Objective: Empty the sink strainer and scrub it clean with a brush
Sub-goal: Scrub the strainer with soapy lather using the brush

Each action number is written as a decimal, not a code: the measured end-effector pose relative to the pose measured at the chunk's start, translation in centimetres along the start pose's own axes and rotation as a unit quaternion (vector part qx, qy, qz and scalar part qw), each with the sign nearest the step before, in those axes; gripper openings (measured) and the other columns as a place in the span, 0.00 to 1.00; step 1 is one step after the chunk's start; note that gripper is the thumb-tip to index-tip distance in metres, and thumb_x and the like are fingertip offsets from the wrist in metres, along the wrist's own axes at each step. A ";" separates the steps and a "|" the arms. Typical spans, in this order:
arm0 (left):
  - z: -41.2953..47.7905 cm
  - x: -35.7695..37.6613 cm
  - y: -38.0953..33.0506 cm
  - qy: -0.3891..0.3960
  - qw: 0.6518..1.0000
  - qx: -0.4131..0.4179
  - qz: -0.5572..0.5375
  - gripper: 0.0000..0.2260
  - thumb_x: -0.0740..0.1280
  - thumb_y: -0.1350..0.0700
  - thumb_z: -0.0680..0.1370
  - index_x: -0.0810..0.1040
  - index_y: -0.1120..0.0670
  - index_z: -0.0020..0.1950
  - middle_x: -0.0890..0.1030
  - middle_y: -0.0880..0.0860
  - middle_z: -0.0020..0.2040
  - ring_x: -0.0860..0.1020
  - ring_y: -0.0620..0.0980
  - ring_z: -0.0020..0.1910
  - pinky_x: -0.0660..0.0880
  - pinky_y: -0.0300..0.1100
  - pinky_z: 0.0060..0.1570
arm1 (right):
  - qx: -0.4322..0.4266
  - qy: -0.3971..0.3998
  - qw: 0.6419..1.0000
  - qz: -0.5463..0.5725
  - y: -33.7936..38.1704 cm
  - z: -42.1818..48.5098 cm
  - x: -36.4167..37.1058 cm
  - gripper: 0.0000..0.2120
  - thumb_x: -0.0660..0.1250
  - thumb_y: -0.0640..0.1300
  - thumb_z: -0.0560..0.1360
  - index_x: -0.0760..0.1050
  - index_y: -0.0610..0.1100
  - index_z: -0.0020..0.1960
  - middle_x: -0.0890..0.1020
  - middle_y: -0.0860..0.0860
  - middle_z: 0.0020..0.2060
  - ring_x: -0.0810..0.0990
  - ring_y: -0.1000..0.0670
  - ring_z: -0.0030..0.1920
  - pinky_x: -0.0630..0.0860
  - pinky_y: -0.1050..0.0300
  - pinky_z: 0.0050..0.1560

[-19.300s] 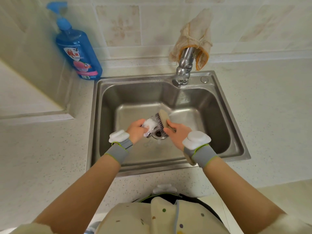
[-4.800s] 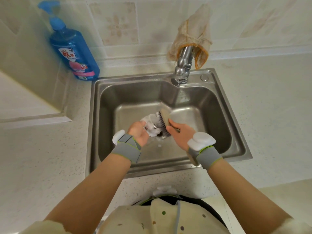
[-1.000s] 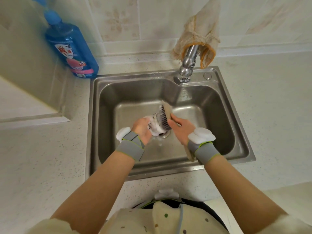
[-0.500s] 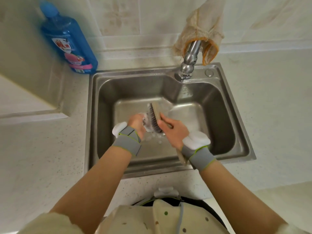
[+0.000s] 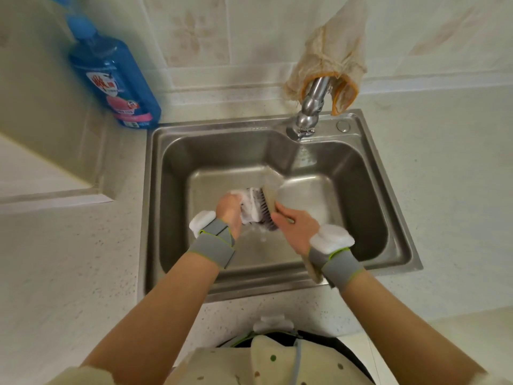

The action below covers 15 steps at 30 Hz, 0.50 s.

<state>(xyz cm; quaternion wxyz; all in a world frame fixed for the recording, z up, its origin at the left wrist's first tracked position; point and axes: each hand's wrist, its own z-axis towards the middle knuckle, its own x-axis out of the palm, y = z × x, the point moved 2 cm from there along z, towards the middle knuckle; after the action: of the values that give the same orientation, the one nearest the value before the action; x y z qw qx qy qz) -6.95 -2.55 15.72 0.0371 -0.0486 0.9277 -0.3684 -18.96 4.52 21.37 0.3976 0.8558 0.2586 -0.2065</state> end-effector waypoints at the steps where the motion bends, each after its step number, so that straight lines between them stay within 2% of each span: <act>1: 0.0 0.0 -0.4 -0.030 0.999 0.015 0.033 0.14 0.52 0.65 0.80 0.76 0.68 0.52 0.77 0.67 0.53 0.75 0.59 0.58 0.71 0.51 0.53 | -0.006 0.004 1.000 -0.006 0.0 -0.5 0.5 0.22 0.59 0.52 0.79 0.65 0.52 0.72 0.73 0.48 0.69 0.74 0.48 0.66 0.67 0.59 0.66; 2: -0.1 0.2 -0.7 -0.052 0.995 0.034 0.075 0.15 0.52 0.65 0.80 0.73 0.69 0.59 0.75 0.67 0.61 0.72 0.60 0.64 0.69 0.49 0.59 | -0.011 0.002 1.000 0.000 0.1 -0.8 0.8 0.22 0.59 0.52 0.79 0.64 0.52 0.72 0.73 0.49 0.69 0.72 0.47 0.68 0.66 0.61 0.65; 3: -0.4 0.3 -1.0 -0.057 0.990 0.057 0.112 0.15 0.52 0.65 0.80 0.71 0.69 0.62 0.72 0.66 0.64 0.70 0.59 0.66 0.67 0.46 0.61 | -0.012 -0.004 1.000 0.014 0.1 -0.9 0.9 0.22 0.58 0.51 0.80 0.63 0.52 0.73 0.73 0.50 0.69 0.71 0.47 0.69 0.66 0.62 0.64; 5: -0.5 0.5 -1.0 -0.035 0.982 0.093 0.159 0.16 0.51 0.64 0.80 0.69 0.67 0.65 0.72 0.64 0.66 0.69 0.59 0.68 0.65 0.41 0.59 | -0.009 -0.030 0.999 0.033 0.3 -0.7 0.4 0.22 0.58 0.51 0.80 0.62 0.53 0.73 0.73 0.50 0.69 0.71 0.46 0.69 0.66 0.61 0.64; 7: -0.9 0.5 -0.8 -0.027 0.971 0.107 0.214 0.17 0.51 0.62 0.81 0.66 0.65 0.68 0.71 0.63 0.67 0.69 0.59 0.67 0.66 0.44 0.62 | -0.017 -0.047 0.998 0.025 0.6 -0.7 0.1 0.22 0.57 0.52 0.80 0.62 0.55 0.73 0.74 0.49 0.68 0.72 0.45 0.67 0.68 0.58 0.64; 8: -0.9 0.4 -0.6 -0.028 0.965 0.112 0.233 0.17 0.51 0.61 0.81 0.66 0.64 0.67 0.71 0.63 0.66 0.70 0.60 0.66 0.67 0.45 0.63 | -0.021 -0.047 0.999 0.016 0.7 -0.9 0.2 0.22 0.57 0.52 0.80 0.62 0.56 0.73 0.75 0.49 0.67 0.73 0.44 0.66 0.69 0.58 0.64; 11: -1.5 0.9 -0.1 0.004 0.960 0.154 0.233 0.12 0.52 0.62 0.80 0.73 0.66 0.53 0.77 0.68 0.56 0.75 0.62 0.58 0.69 0.46 0.55 | -0.019 -0.042 0.999 0.001 0.8 -0.6 0.1 0.22 0.57 0.53 0.80 0.61 0.56 0.73 0.76 0.48 0.66 0.73 0.43 0.66 0.69 0.58 0.64; 13: -1.9 1.1 0.2 0.025 0.957 0.157 0.241 0.13 0.52 0.59 0.80 0.73 0.65 0.53 0.77 0.66 0.52 0.75 0.61 0.56 0.69 0.49 0.57 | -0.008 -0.047 0.999 0.024 0.7 0.0 -0.6 0.22 0.58 0.52 0.80 0.62 0.54 0.73 0.75 0.49 0.68 0.72 0.45 0.68 0.67 0.60 0.64; 15: -1.9 1.0 0.3 0.028 0.958 0.168 0.231 0.14 0.52 0.54 0.77 0.72 0.62 0.49 0.76 0.66 0.49 0.75 0.60 0.53 0.69 0.50 0.56 | -0.020 -0.033 0.999 0.008 0.7 -0.2 -0.5 0.22 0.57 0.53 0.80 0.62 0.55 0.73 0.74 0.49 0.68 0.72 0.45 0.68 0.68 0.60 0.64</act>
<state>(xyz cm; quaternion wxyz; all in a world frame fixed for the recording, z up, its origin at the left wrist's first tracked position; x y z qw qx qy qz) -8.11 -1.20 16.86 0.1032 0.1842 0.8391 -0.5014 -18.88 4.17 22.19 0.4251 0.8422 0.2424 -0.2262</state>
